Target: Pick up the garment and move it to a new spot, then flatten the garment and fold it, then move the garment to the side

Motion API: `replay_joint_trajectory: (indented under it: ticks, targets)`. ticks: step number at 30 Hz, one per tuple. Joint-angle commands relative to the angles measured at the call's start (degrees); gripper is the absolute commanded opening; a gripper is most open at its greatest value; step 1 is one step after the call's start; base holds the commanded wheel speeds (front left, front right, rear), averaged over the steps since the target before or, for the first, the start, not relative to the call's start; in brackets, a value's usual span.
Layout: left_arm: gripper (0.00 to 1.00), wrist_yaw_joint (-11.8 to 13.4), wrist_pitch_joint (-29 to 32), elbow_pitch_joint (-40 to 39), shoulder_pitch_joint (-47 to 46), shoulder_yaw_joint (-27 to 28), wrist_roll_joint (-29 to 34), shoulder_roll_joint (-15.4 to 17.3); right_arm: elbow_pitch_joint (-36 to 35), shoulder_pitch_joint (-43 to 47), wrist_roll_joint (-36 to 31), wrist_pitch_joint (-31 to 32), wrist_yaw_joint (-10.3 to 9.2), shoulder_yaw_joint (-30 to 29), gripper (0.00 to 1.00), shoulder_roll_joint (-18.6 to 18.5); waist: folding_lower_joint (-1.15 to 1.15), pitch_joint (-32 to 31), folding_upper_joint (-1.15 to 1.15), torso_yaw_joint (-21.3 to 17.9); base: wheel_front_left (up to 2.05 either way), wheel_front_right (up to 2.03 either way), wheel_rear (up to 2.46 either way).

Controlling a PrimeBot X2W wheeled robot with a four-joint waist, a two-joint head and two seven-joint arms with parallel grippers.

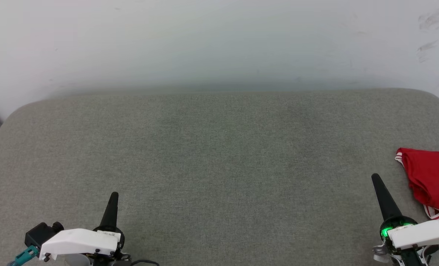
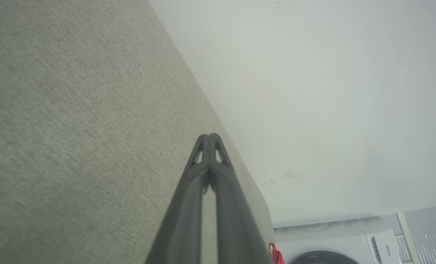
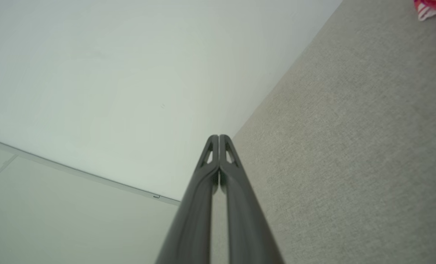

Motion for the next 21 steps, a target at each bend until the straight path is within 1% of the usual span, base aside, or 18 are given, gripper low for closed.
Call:
replay_joint_trajectory:
  ticks: [1,21]
  targets:
    - [0.0,-0.35,0.17,-0.31,-1.23,0.52,-0.96,-0.15,-0.08,-1.46,1.22,0.02,0.0,-0.13,0.0,0.09,0.0,0.01,0.0,0.02,0.0,0.0,0.0]
    - [0.0,-2.21,3.0,0.28,-2.5,2.8,-9.67,-1.43,3.09,-3.39,11.64,0.49,-0.01,-0.73,0.0,0.39,0.0,0.38,0.0,0.44,0.0,0.0,0.0]
